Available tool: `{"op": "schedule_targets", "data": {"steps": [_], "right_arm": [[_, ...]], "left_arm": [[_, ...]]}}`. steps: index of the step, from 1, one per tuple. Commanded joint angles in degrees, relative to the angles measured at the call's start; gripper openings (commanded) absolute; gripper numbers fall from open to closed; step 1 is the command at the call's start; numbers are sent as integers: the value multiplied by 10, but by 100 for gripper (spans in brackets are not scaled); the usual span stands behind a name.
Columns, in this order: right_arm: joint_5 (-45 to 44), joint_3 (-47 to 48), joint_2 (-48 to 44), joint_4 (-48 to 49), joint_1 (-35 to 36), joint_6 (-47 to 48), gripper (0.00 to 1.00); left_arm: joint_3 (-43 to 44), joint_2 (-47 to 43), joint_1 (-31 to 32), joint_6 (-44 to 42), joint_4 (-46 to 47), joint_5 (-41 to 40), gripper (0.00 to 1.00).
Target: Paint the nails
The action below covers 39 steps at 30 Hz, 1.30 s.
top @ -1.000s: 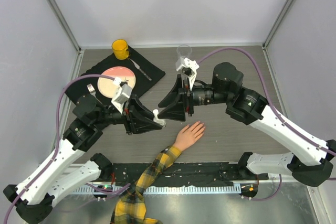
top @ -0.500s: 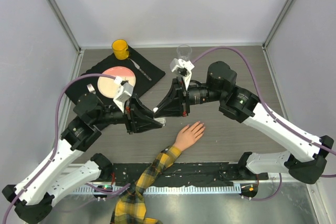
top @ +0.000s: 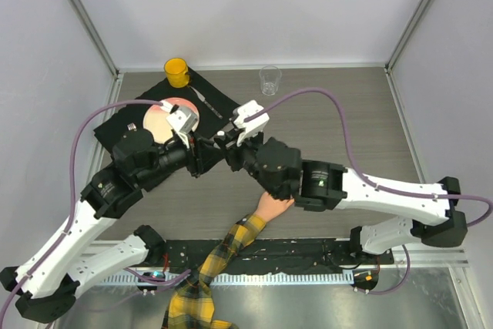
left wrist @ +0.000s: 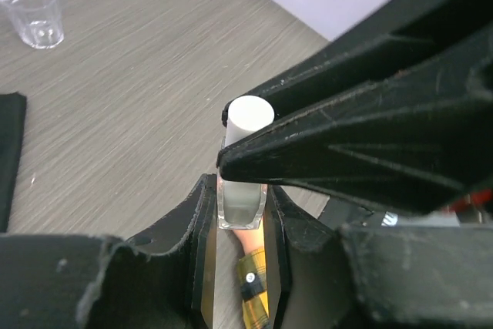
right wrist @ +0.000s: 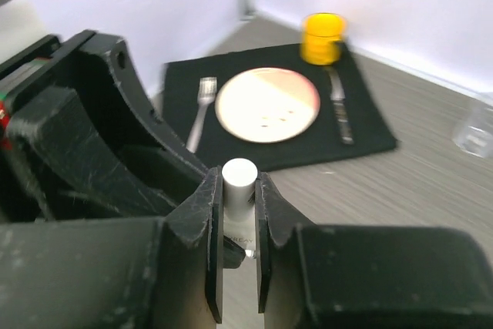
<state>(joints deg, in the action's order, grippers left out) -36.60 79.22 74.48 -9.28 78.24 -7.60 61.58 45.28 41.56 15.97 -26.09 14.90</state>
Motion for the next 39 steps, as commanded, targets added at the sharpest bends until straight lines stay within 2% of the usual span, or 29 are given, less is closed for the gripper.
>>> {"op": "schedule_targets", "data": {"steps": [1, 6, 8, 9, 10, 11, 12, 13, 14, 16, 17, 20, 26, 32, 36, 39], "right_arm": [[-201, 23, 19, -62, 39, 33, 1], [-86, 13, -10, -60, 17, 36, 1], [-40, 3, -31, -61, -5, 27, 23], [-17, -5, -54, -63, -18, 21, 30], [62, -9, -64, -71, -29, 11, 41], [108, -11, -73, -79, -43, 4, 46], [172, -10, -84, -86, -82, -1, 49], [295, -11, -97, -95, -104, -13, 53], [375, -12, -105, -96, -127, -17, 56], [533, -15, -119, -95, -179, -29, 59], [560, -12, -120, -95, -188, -30, 60], [642, -2, -122, -97, -208, -43, 61], [719, 26, -95, -119, -222, -50, 61], [710, 51, -77, -149, -222, -26, 60], [715, 62, -60, -163, -222, -16, 54], [725, 67, -53, -171, -222, -10, 45]], "left_arm": [[2, 20, -24, -5, 75, -153, 0], [-23, 16, -24, -19, 91, -73, 0], [-36, 12, -24, -26, 93, -23, 0], [-39, 10, -24, -30, 88, -7, 0], [-40, 10, -24, -33, 82, 27, 0], [-40, 10, -24, -39, 75, 44, 0], [-39, 10, -24, -43, 60, 69, 0], [-38, 10, -24, -46, 56, 114, 0], [-39, 10, -24, -48, 53, 149, 0], [-41, 6, -24, -50, 56, 210, 0], [-40, 5, -24, -45, 59, 267, 0], [-41, -4, -24, -34, 76, 332, 0], [-37, -17, -24, -33, 64, 338, 0], [-34, -18, -24, -38, 46, 352, 0], [-33, -21, -24, -44, 42, 350, 0], [-30, -18, -24, -49, 35, 350, 0]]}}
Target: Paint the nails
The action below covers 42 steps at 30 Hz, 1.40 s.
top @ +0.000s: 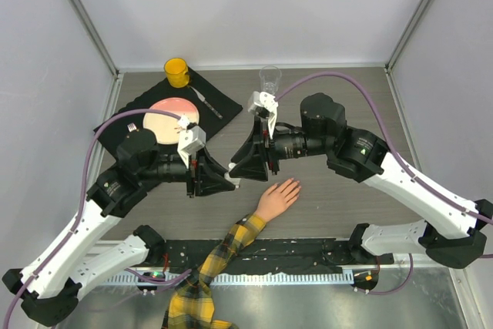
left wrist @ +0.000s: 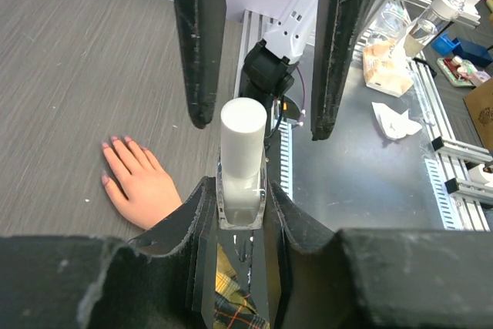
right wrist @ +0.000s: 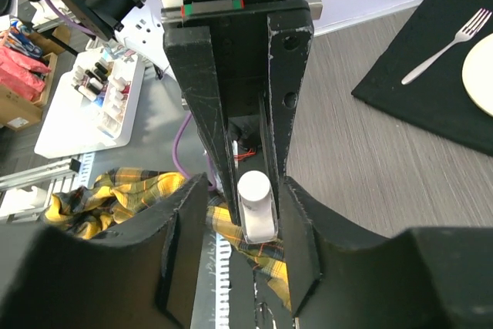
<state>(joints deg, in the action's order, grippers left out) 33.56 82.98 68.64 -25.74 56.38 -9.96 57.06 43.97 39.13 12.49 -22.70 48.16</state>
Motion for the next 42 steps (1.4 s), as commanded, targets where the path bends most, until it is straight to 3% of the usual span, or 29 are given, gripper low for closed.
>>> {"op": "schedule_targets", "data": {"steps": [1, 15, 18, 20, 21, 23, 24, 25, 26, 28, 29, 30, 32, 37, 42], "right_arm": [[23, 30, 10, -6, -3, 16, 44], [34, 34, 28, -14, -3, 30, 29], [36, 35, 33, -13, -4, 30, 5], [27, 35, 33, -12, -3, 30, 1], [17, 34, 32, -11, -3, 30, 1], [-75, 29, 26, -9, -2, 31, 1], [-119, 26, 23, -10, -4, 33, 1], [-213, 25, 19, -9, -5, 34, 1], [-272, 20, 20, -7, -7, 34, 1], [-390, 11, 20, -5, -21, 31, 1], [-510, -14, 18, 19, -28, 34, 1], [-565, -34, 16, 39, -37, 34, 1], [-693, -113, 4, 128, -83, 34, 1], [-778, -278, -3, 294, -264, -49, 1], [-857, -369, 45, 479, -349, -46, 1]], "left_arm": [[17, -4, 0, -15, -2, 18, 0], [28, 0, 0, -28, -16, 21, 0], [31, 2, 0, -32, -23, 18, 0], [32, 2, 0, -37, -31, -13, 0], [38, 1, 0, -38, -38, -35, 10], [42, -2, 0, -47, -63, -113, 39], [47, -5, 0, -51, -71, -146, 61], [51, -6, 0, -54, -87, -177, 68], [55, -8, 0, -59, -93, -244, 99], [58, -15, 0, -61, -103, -312, 100], [57, -18, 0, -61, -103, -392, 100], [56, -21, 0, -57, -104, -429, 100], [46, -29, 0, -53, -105, -500, 100], [17, -49, 0, -58, -102, -524, 100], [-21, -78, 0, -58, -75, -505, 100]]}}
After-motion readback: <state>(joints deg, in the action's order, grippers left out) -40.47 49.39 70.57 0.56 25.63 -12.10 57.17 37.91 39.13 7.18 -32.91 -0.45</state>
